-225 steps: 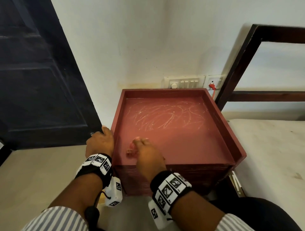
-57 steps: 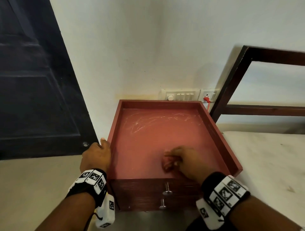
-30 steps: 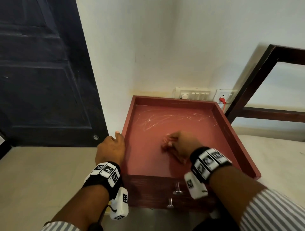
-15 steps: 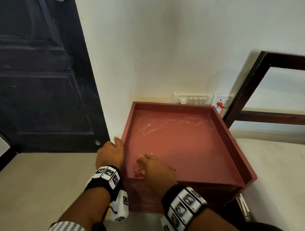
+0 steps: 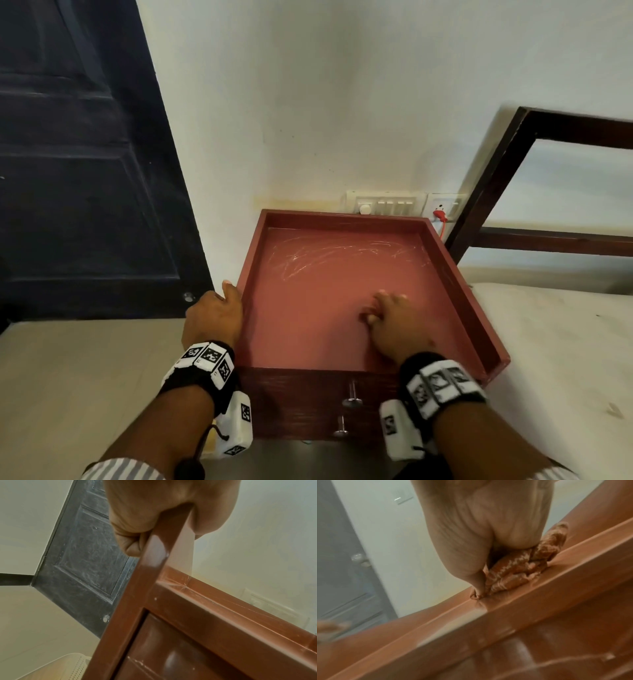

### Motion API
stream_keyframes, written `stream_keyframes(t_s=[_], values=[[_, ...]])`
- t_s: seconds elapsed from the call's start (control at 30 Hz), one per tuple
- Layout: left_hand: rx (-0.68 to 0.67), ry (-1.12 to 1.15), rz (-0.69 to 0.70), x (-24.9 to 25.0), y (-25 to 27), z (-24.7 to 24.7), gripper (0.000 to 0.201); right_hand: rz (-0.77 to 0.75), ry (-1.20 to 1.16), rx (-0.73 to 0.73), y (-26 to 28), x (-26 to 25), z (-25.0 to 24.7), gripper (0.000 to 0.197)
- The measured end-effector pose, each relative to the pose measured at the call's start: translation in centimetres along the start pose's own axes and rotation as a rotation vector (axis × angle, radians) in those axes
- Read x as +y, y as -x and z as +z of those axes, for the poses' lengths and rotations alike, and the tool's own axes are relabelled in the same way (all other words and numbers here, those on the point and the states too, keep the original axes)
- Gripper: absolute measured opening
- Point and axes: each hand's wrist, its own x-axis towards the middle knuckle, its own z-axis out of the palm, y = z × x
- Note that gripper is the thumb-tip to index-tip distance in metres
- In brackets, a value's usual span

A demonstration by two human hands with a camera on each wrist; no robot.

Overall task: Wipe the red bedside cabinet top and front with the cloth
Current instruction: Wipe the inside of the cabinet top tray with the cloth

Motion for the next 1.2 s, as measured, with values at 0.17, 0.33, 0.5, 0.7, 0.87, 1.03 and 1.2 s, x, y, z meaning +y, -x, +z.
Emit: stream_keyframes(t_s=[0.17, 0.33, 0.5, 0.7, 0.87, 1.03, 1.2], values=[[0.015, 0.008, 0.011, 0.0, 0.4, -0.3, 0.065, -0.398, -0.166, -0.193, 4.3, -10.9, 4.7, 0.046], [0.013, 0.012, 0.018, -0.1, 0.4, -0.4, 0.065, -0.451, -0.490, -0.364, 5.9, -10.7, 2.0, 0.045], [0.006, 0.005, 0.009, -0.3, 0.1, -0.2, 0.068, 0.005, -1.387, -0.267, 4.5, -4.6, -3.3, 0.040], [0.011, -0.011, 0.019, -0.3, 0.3, -0.2, 0.069, 0.067, -0.716, 0.030, 5.7, 3.2, -5.0, 0.029], [0.006, 0.001, 0.029, -0.1, 0.4, -0.3, 0.067, -0.062, -0.435, 0.081, 7.4, 5.5, -5.6, 0.045], [0.003, 0.004, 0.025, -0.2, 0.5, -0.2, 0.067, -0.001, -0.619, 0.079, 8.1, 5.8, -6.2, 0.028], [-0.001, 0.015, 0.016, 0.0, 0.6, -0.4, 0.066, 0.183, -0.953, 0.044, 6.8, 4.1, -6.2, 0.021]])
